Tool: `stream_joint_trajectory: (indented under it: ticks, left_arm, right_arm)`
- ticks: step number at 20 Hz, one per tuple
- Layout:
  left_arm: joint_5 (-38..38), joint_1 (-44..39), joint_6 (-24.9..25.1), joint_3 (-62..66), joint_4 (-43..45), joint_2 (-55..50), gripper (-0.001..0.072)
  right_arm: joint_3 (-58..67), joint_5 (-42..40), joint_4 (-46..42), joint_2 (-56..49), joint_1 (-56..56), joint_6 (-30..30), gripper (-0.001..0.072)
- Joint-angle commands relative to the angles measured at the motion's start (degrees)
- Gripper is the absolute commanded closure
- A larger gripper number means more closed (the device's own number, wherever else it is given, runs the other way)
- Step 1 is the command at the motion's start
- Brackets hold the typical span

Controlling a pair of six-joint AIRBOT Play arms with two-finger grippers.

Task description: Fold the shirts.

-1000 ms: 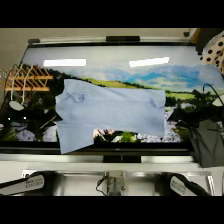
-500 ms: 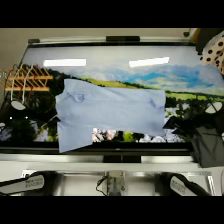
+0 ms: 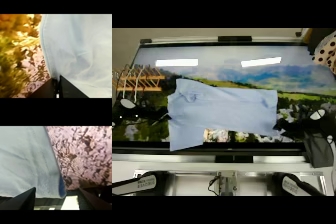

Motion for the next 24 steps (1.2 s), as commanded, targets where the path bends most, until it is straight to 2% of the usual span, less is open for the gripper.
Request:
stream_joint_trajectory:
  ticks: [1,2,4,6,9,12,15,19,21,24]
  left_arm:
    - [-0.72,0.04,0.0,0.09,0.0,0.07,0.0666]
    - [-0.92,0.04,0.0,0.09,0.02,0.07,0.0666]
    - [-0.96,0.04,0.0,0.09,0.0,0.09,0.0666]
    - [-1.09,0.04,0.02,0.46,0.04,0.13,0.0667]
    - [-5.38,0.22,2.84,6.99,0.04,0.92,0.0668]
    - [-8.17,0.22,4.48,21.35,0.02,6.16,0.0669]
    - [-6.19,0.2,3.65,42.97,-0.37,13.66,0.0668]
    - [-0.7,0.04,3.37,69.94,-0.33,23.12,0.0668]
    - [1.95,0.04,-0.04,73.37,-0.04,28.94,0.0668]
    - [0.79,0.04,-2.69,69.42,3.34,37.64,0.0668]
  right_arm:
    - [-0.24,-1.03,0.52,-2.93,2.93,0.04,0.007]
    - [-0.24,-1.84,0.55,-3.45,4.46,0.07,0.0089]
    - [-0.24,-3.48,0.46,-3.91,7.58,0.26,0.0268]
    - [0.26,-3.82,0.5,-3.82,9.2,0.28,0.063]
    - [4.96,-2.56,1.55,-1.31,9.22,-2.12,0.0624]
    - [16.41,-1.99,1.27,6.6,8.92,-5.01,0.0625]
    - [33.99,-5.7,0.63,16.31,8.94,-9.68,0.0625]
    - [56.65,-15.21,-6.38,27.26,8.94,-10.14,0.0625]
    - [62.88,-14.56,-10.67,30.97,8.94,-9.7,0.0625]
    - [65.24,-9.92,-13.88,35.98,8.94,-5.27,0.0625]
